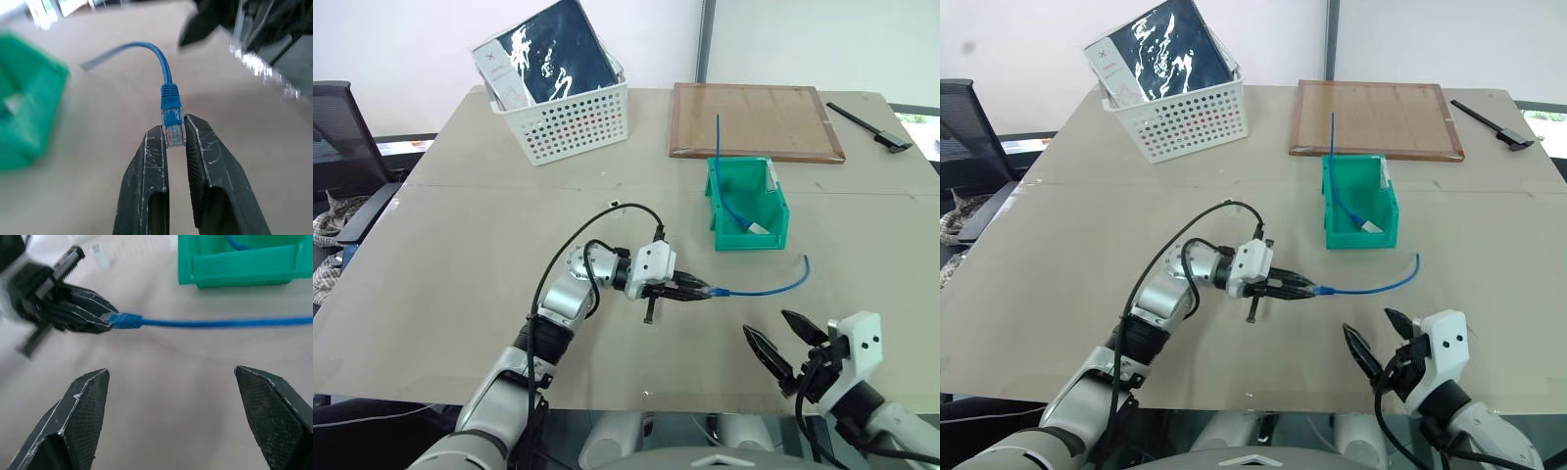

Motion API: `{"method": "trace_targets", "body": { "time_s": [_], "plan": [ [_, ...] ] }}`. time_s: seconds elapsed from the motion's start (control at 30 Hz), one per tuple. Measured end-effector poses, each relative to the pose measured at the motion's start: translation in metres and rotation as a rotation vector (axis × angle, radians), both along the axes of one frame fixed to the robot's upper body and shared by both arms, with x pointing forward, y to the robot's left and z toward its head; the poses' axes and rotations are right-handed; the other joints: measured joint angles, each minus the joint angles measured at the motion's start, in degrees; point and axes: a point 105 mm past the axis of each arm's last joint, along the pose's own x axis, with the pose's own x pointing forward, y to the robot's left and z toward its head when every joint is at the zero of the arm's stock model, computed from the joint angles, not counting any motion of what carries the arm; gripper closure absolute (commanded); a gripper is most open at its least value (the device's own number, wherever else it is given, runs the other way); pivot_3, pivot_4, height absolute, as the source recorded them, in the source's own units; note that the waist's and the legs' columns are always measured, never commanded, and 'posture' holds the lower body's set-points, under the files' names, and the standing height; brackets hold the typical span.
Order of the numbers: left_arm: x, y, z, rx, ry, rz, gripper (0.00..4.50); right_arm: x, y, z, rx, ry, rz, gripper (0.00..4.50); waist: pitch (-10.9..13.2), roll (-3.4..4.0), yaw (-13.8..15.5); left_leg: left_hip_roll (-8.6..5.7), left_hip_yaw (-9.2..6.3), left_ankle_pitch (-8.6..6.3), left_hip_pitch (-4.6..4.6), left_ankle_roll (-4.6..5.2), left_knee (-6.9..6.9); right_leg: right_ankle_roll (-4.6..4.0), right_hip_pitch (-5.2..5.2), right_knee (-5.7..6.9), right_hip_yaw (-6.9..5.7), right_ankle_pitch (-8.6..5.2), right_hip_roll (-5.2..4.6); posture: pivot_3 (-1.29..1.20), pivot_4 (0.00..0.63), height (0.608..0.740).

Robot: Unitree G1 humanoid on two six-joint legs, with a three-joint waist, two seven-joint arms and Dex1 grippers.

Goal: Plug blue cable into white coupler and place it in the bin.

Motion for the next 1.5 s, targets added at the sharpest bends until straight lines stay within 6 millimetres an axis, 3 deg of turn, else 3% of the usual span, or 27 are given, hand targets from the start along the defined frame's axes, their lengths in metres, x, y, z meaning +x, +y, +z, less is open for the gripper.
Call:
{"method": "trace_targets", "body": {
  "time_s": [0.2,0.37,0.57,0.67,0.77,0.8,0.83,1.2,1.37,1.5],
  "plan": [
    [0.005,-0.007,0.019,-0.120,-0.077,0.033,4.50,0.019,0.014,0.022,0.201,-0.033,-0.066,1.24,0.0,0.00,0.0,0.00,0.00,0.01,-0.01,-0.01,0.00,0.00,-0.01,0.00,0.01,0.01,0.04,0.00,0.150,0.740],
    [0.005,-0.009,0.023,-0.148,-0.117,0.040,4.50,0.032,0.023,0.041,0.315,-0.068,-0.070,1.24,0.0,0.00,-0.1,0.00,0.01,0.01,0.00,-0.01,0.00,-0.01,-0.01,0.00,0.01,0.01,0.06,0.00,0.150,0.740],
    [0.004,-0.009,0.023,-0.169,-0.141,0.051,4.50,0.044,0.026,0.040,0.371,-0.028,-0.083,1.24,0.0,0.00,-0.1,-0.01,0.02,0.01,0.00,-0.02,0.00,-0.01,-0.02,0.00,0.02,0.01,0.07,0.00,0.150,0.740],
    [0.003,-0.008,0.023,-0.174,-0.148,0.051,4.50,0.048,0.027,0.043,0.395,-0.027,-0.076,2.07,0.0,0.00,-0.1,0.00,0.02,0.02,0.01,-0.01,0.00,-0.01,-0.01,0.00,0.01,0.01,0.09,0.00,0.150,0.740],
    [0.003,-0.008,0.024,-0.178,-0.158,0.052,4.50,0.050,0.026,0.045,0.406,-0.028,-0.077,3.47,0.0,0.00,-0.2,0.00,0.02,0.02,0.01,-0.01,0.00,-0.01,-0.01,0.00,0.02,0.01,0.09,0.00,0.150,0.740],
    [0.003,-0.008,0.024,-0.178,-0.159,0.053,4.50,0.050,0.025,0.043,0.403,-0.022,-0.083,3.71,0.0,0.01,-0.2,-0.01,0.03,0.02,0.01,-0.01,0.00,-0.01,-0.01,0.00,0.02,0.01,0.09,0.00,0.150,0.740],
    [0.003,-0.008,0.024,-0.180,-0.159,0.056,4.50,0.051,0.025,0.042,0.403,-0.015,-0.082,4.30,0.0,0.01,-0.2,-0.01,0.03,0.02,0.01,-0.01,0.00,-0.01,-0.01,0.00,0.02,0.01,0.09,0.00,0.150,0.740],
    [0.003,-0.006,0.022,-0.189,-0.149,0.073,4.50,0.051,0.028,0.043,0.405,0.000,-0.033,4.41,0.0,0.01,-0.2,0.00,0.03,0.02,0.01,-0.01,0.00,-0.01,-0.01,0.00,0.03,0.01,0.10,0.00,0.150,0.740],
    [0.008,-0.002,0.026,-0.208,-0.096,0.117,2.20,0.050,0.029,0.045,0.433,0.003,-0.016,4.50,0.0,0.01,-0.3,0.00,0.03,0.01,0.01,0.00,0.00,-0.01,-0.02,0.00,0.03,0.01,0.11,0.00,0.150,0.740],
    [0.017,0.018,0.023,-0.193,-0.057,0.229,0.18,0.052,0.025,0.045,0.456,0.011,-0.019,4.50,0.0,0.01,-0.4,0.00,0.03,0.01,0.03,0.00,0.00,-0.01,-0.01,0.00,0.04,0.01,0.11,0.00,0.150,0.740]
  ]
}}
